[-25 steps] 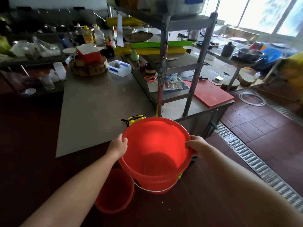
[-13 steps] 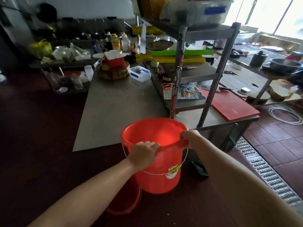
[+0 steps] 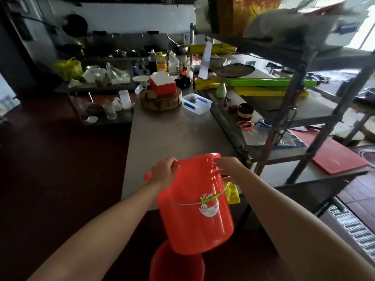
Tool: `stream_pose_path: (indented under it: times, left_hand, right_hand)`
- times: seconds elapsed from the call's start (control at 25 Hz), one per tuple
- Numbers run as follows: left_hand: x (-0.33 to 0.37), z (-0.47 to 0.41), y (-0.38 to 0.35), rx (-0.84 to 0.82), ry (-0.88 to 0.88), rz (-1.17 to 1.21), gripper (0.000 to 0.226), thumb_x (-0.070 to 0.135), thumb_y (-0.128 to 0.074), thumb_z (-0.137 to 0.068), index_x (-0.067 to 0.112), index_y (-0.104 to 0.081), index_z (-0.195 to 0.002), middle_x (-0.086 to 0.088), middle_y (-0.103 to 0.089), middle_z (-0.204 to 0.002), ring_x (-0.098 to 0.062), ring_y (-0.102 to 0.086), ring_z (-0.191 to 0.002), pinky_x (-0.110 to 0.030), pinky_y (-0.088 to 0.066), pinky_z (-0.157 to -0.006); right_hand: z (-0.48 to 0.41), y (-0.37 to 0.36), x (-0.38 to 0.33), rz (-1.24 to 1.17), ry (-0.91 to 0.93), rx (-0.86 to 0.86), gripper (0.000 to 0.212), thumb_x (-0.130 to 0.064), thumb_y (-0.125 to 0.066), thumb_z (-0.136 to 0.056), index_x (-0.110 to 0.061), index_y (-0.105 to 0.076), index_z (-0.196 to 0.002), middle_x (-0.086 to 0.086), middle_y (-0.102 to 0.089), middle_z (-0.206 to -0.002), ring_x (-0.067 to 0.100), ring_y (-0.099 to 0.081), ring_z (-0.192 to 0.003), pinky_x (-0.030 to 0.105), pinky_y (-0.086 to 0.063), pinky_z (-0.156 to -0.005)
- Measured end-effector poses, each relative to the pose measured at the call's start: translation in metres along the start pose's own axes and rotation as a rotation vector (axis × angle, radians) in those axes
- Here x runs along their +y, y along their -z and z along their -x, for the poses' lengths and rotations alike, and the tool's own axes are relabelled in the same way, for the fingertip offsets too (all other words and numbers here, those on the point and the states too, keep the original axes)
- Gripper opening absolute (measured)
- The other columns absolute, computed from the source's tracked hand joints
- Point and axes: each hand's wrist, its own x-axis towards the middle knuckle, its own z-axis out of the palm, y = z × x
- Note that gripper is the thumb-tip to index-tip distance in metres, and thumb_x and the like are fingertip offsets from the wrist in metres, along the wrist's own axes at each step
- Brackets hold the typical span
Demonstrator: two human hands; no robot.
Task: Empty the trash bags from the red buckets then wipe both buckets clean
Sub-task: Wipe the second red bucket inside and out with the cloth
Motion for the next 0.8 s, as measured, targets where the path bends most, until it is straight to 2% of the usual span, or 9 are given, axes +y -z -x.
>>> stream_pose_path:
  times: [0.08,0.2,0.32,0.4,0.52,0.6,0.64,0.72,0.8]
  left_hand:
    - [-0.033,-0.024,0.014,-0.024,0.042,0.022,0.024,0.033,-0.055,-0.101,0.015,-0.066,-0.113,-0.011,-0.070,-0.111,-0.031,-0.063,-0.107,-0.039,-0.047,-0.089]
    - [-0.067,-0.061,0.029,-0.056,0.058,0.025,0.022,0.031,-0.057,-0.100,0.014,-0.066,-0.111,-0.013,-0.071,-0.110,-0.032,-0.065,-0.105,-0.037,-0.045,-0.083]
    - [-0.094,-0.092,0.031,-0.098,0.097,0.061,0.022,0.032,-0.057,-0.100,0.014,-0.066,-0.111,-0.013,-0.071,-0.108,-0.033,-0.065,-0.105,-0.040,-0.048,-0.086]
    - [-0.104,-0.107,0.026,-0.122,0.125,0.062,0.025,0.033,-0.056,-0.101,0.013,-0.065,-0.113,-0.014,-0.071,-0.110,-0.034,-0.064,-0.106,-0.042,-0.048,-0.088]
    - [-0.111,-0.110,0.020,-0.084,0.047,-0.004,0.039,0.036,-0.055,-0.100,0.014,-0.056,-0.133,-0.014,-0.061,-0.129,-0.034,-0.055,-0.120,-0.041,-0.043,-0.100]
    - [-0.120,-0.095,0.019,-0.136,-0.098,-0.121,0.073,0.055,-0.056,-0.094,0.024,-0.030,-0.154,-0.014,-0.036,-0.153,-0.033,-0.037,-0.138,-0.044,-0.030,-0.115]
    - [-0.127,-0.085,0.020,-0.220,-0.181,-0.205,0.094,0.072,-0.054,-0.085,0.033,-0.011,-0.159,-0.014,-0.013,-0.163,-0.033,-0.018,-0.148,-0.048,-0.017,-0.121]
    - [-0.142,-0.069,0.024,-0.355,-0.335,-0.365,0.123,0.096,-0.046,-0.062,0.045,0.017,-0.154,-0.007,0.032,-0.160,-0.033,0.024,-0.149,-0.053,0.009,-0.120]
    - [-0.151,-0.063,0.029,-0.374,-0.422,-0.500,0.130,0.098,-0.047,-0.055,0.044,0.022,-0.152,-0.009,0.043,-0.155,-0.034,0.033,-0.145,-0.051,0.014,-0.116]
  right_hand:
    - [-0.017,-0.035,-0.007,0.088,0.048,-0.001,0.025,-0.011,-0.068,-0.093,-0.003,-0.071,-0.117,0.010,-0.071,-0.101,0.025,-0.067,-0.085,0.036,-0.052,-0.076]
    - [-0.039,-0.081,-0.012,0.344,0.175,-0.032,0.031,-0.013,-0.067,-0.095,-0.007,-0.069,-0.125,0.003,-0.069,-0.104,0.016,-0.068,-0.082,0.025,-0.055,-0.073]
    - [-0.057,-0.113,-0.009,0.583,0.267,0.000,0.032,-0.022,-0.065,-0.096,-0.023,-0.070,-0.127,0.004,-0.068,-0.121,0.011,-0.068,-0.089,0.014,-0.051,-0.073]
    - [-0.070,-0.128,-0.005,0.646,0.328,-0.071,0.044,-0.021,-0.067,-0.096,-0.021,-0.060,-0.140,0.010,-0.057,-0.142,0.008,-0.067,-0.096,0.007,-0.047,-0.076]
    - [-0.084,-0.140,0.005,0.985,0.387,-0.135,0.077,-0.038,-0.072,-0.090,-0.031,-0.033,-0.156,0.004,-0.020,-0.166,0.029,-0.039,-0.144,0.035,-0.040,-0.113]
    - [-0.089,-0.143,0.007,1.132,0.380,-0.187,0.085,-0.043,-0.068,-0.092,-0.036,-0.018,-0.160,0.003,-0.006,-0.169,0.035,-0.024,-0.150,0.049,-0.036,-0.116]
    - [-0.090,-0.143,0.008,1.160,0.380,-0.201,0.087,-0.044,-0.066,-0.092,-0.038,-0.014,-0.160,0.002,-0.002,-0.169,0.037,-0.022,-0.151,0.053,-0.035,-0.116]
    - [-0.092,-0.140,0.011,1.172,0.380,-0.220,0.087,-0.046,-0.066,-0.092,-0.040,-0.012,-0.160,0.001,-0.001,-0.170,0.037,-0.020,-0.151,0.054,-0.035,-0.116]
    - [-0.094,-0.137,0.010,1.145,0.387,-0.242,0.084,-0.047,-0.065,-0.093,-0.039,-0.015,-0.160,0.001,-0.004,-0.169,0.035,-0.020,-0.152,0.054,-0.035,-0.116]
